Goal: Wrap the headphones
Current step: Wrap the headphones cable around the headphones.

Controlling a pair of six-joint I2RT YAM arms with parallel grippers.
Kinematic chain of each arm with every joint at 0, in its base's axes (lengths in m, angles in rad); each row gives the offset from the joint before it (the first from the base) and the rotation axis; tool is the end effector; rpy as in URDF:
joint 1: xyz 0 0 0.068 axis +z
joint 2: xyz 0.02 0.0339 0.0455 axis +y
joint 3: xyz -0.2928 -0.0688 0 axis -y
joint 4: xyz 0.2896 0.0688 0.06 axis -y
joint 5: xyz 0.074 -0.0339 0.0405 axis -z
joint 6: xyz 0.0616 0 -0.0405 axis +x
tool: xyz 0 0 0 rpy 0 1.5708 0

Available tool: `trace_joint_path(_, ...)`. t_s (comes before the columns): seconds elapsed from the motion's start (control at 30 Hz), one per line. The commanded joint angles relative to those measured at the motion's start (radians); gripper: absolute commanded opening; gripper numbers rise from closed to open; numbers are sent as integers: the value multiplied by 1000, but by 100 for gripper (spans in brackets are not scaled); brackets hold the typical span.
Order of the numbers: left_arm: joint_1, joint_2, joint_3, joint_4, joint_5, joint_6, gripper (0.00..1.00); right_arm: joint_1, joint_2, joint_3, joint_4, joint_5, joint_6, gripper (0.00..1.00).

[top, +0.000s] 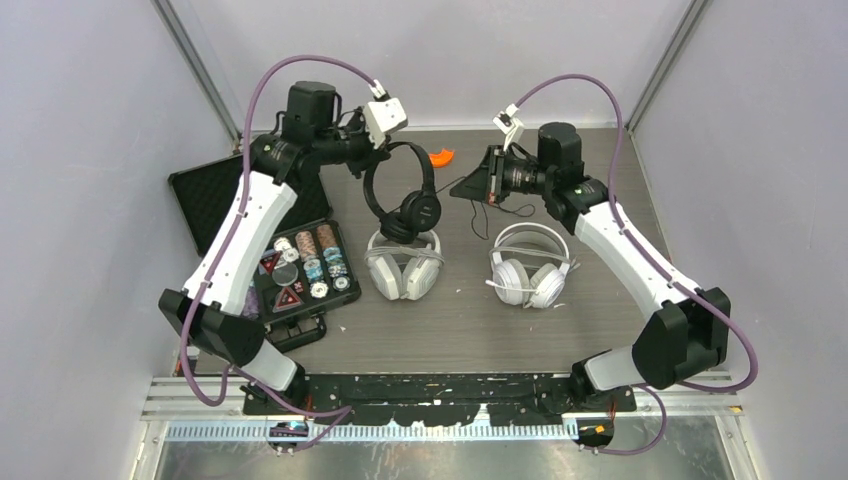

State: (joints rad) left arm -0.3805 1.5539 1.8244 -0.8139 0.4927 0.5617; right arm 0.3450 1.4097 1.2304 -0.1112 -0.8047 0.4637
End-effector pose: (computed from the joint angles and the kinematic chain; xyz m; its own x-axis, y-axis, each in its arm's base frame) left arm 0.3493 -0.1711 0.4751 -0.0318 0.5181 -0.8547 0.8508 0.4628 0.2489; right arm 0.3431 0.1705 0.3765 -0.6366 0.1007 -0.7646 -0.6703 0.4181 0.6131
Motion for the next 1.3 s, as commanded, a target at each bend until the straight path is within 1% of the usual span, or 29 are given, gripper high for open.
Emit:
trace_joint_path(0.0,-23,-36,-12,58,-100,158,0,-12,-43,93,-207,-56,29,3)
trace_joint_path(0.1,-47,-30,-32,82,-181,205,0,-12,-39,111,-226,-58,79,2)
trace_joint_path(0.2,-66,-25,-45,115,-241,221,0,-12,-28,107,-173,-82,175,2)
trace_joint_path(0.27,-77,-18,-46,130,-270,221,0,-12,-22,88,-94,-112,250,2)
trace_joint_path(0.37,-87,-4,-41,142,-315,220,0,-13,-23,39,92,-161,399,2)
trace_joint_path(0.43,-92,7,-39,152,-366,207,0,-13,-25,21,193,-174,469,3)
trace_joint_path(0.5,-96,16,-35,167,-425,187,0,-13,-23,7,278,-185,544,6)
trace_joint_path(0.57,-98,20,-25,162,-452,165,0,-11,-21,-5,368,-192,599,7)
trace_joint_path(0.77,-102,25,-13,159,-485,104,0,9,10,-26,535,-193,725,8)
trace_joint_path(0.83,-105,27,-12,160,-523,92,0,20,20,-28,578,-188,761,10)
trace_joint_path(0.9,-108,31,-5,152,-540,71,0,32,29,-24,604,-176,776,12)
trace_joint_path(1.1,-118,38,15,125,-598,4,0,56,48,11,605,-136,781,15)
trace_joint_path(1.27,-121,31,20,120,-636,-71,0,67,63,37,561,-87,761,16)
